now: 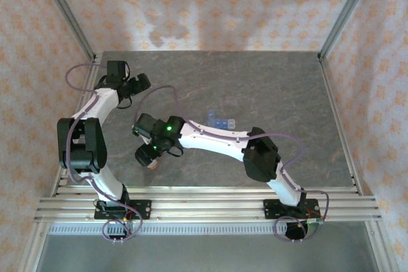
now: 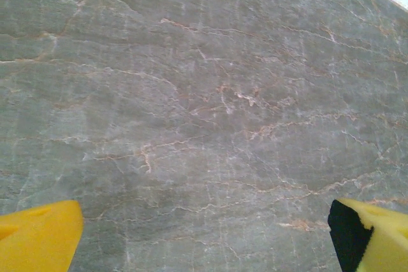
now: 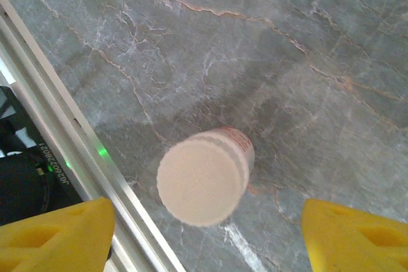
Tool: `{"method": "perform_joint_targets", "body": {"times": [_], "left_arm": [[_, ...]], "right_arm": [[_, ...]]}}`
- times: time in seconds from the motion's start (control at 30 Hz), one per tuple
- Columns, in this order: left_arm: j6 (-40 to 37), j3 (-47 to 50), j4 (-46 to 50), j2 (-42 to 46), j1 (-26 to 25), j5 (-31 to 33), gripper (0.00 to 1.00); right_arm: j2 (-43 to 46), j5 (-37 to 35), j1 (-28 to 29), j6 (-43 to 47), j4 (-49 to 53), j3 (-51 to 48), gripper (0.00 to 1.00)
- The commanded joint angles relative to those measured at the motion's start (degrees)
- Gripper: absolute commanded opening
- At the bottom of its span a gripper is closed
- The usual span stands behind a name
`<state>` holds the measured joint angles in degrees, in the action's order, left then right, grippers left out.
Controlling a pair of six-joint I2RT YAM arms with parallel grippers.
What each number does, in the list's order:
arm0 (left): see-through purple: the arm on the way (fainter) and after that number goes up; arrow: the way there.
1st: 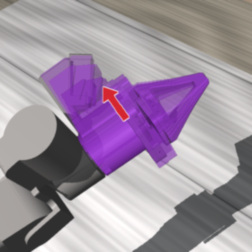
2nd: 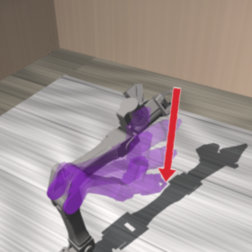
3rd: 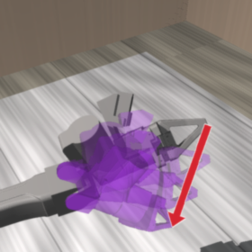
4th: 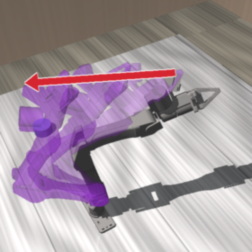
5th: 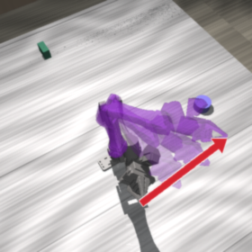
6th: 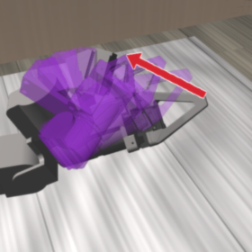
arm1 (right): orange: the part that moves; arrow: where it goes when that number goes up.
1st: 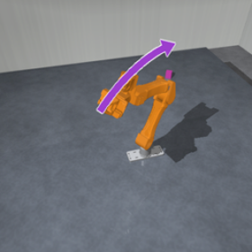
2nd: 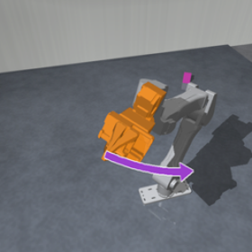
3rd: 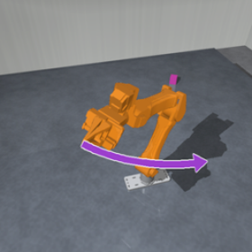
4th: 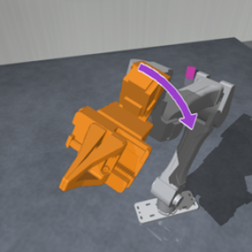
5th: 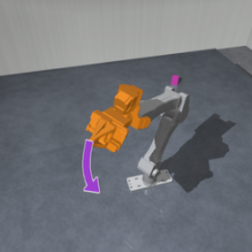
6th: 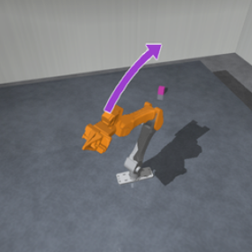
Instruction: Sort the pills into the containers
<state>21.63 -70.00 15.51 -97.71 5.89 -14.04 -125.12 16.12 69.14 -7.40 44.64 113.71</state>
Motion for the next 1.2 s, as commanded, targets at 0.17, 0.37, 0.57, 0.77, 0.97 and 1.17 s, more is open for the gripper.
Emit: {"method": "perform_joint_targets", "body": {"times": [0.17,0.37,0.57,0.77,0.97,1.17], "left_arm": [[0.74,0.12,-1.34,-0.99,1.61,-2.87,1.0],[0.74,-0.58,-1.05,-1.25,1.68,-3.7,1.0],[0.89,-0.93,-0.52,-0.89,1.75,-4.26,1.0],[0.61,-0.8,-0.11,0.1,1.75,-5.42,1.0],[0.87,0.01,-0.82,1.68,1.6,-9.29,1.0],[3.2,3.62,-3.98,3.8,0.81,-11.53,1.0]], "right_arm": [[-6.62,-3.89,0.49,0.68,3.79,5.66,0.77],[-8.97,-2.99,0.56,0.04,3.78,7.02,0.72],[-9.96,-2.43,0.6,-0.22,3.64,7.09,0.63],[-8.41,-3.61,0.55,0.15,3.55,6.27,0.42],[-1.36,-8.02,-0.28,1.56,2.46,0.34,0.38],[10.2,-9.35,-6.18,0.29,-0.81,-11.84,0.37]]}}
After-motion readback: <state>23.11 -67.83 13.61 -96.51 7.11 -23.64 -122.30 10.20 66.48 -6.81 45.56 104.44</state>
